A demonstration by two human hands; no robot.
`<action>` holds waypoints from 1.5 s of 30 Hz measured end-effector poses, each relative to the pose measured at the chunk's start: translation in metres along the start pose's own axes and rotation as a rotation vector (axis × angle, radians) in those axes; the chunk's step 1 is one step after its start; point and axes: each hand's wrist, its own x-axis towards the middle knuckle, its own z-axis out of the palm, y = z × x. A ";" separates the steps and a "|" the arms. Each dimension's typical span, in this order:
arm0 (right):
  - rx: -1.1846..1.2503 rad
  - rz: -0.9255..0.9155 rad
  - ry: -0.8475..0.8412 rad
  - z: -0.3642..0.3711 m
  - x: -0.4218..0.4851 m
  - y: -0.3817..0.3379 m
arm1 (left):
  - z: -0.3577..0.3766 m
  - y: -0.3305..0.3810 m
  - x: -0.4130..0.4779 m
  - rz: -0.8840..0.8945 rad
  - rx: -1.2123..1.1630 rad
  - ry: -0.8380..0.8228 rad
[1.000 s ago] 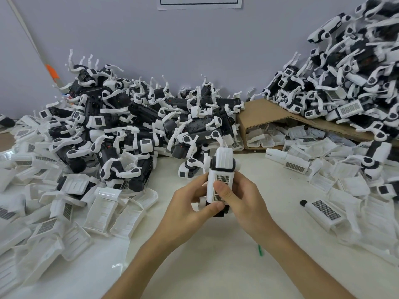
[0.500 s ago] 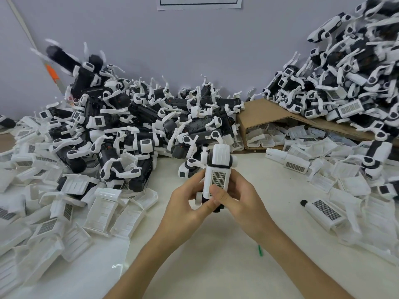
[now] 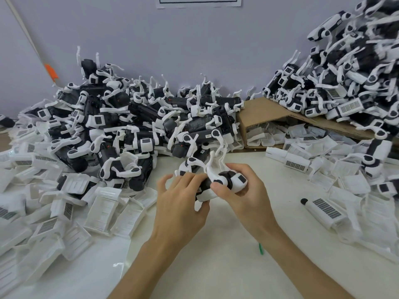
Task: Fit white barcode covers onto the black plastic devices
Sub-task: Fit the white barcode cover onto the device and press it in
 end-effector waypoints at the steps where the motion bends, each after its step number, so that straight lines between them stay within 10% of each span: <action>1: -0.039 -0.038 -0.006 0.001 -0.002 0.000 | 0.001 0.001 -0.001 -0.001 0.017 -0.038; 8: -0.194 -0.201 -0.136 0.001 -0.007 0.004 | -0.006 0.004 0.003 -0.002 0.081 -0.338; 26: -0.167 -0.094 -0.188 0.000 -0.001 0.004 | -0.001 0.001 -0.001 -0.071 -0.330 -0.332; 35: -0.257 -0.249 -0.154 0.001 -0.004 0.003 | -0.002 -0.001 0.004 -0.014 -0.046 0.058; 38: -0.253 -0.277 -0.156 0.000 -0.005 -0.002 | -0.011 0.002 0.007 -0.211 -0.762 -0.134; 41: -0.201 -0.264 -0.160 -0.001 -0.007 -0.007 | -0.022 0.003 0.009 -0.778 -1.721 -0.438; 45: -0.247 -0.320 -0.187 -0.001 -0.009 -0.011 | -0.026 -0.002 0.009 -0.944 -1.963 -0.478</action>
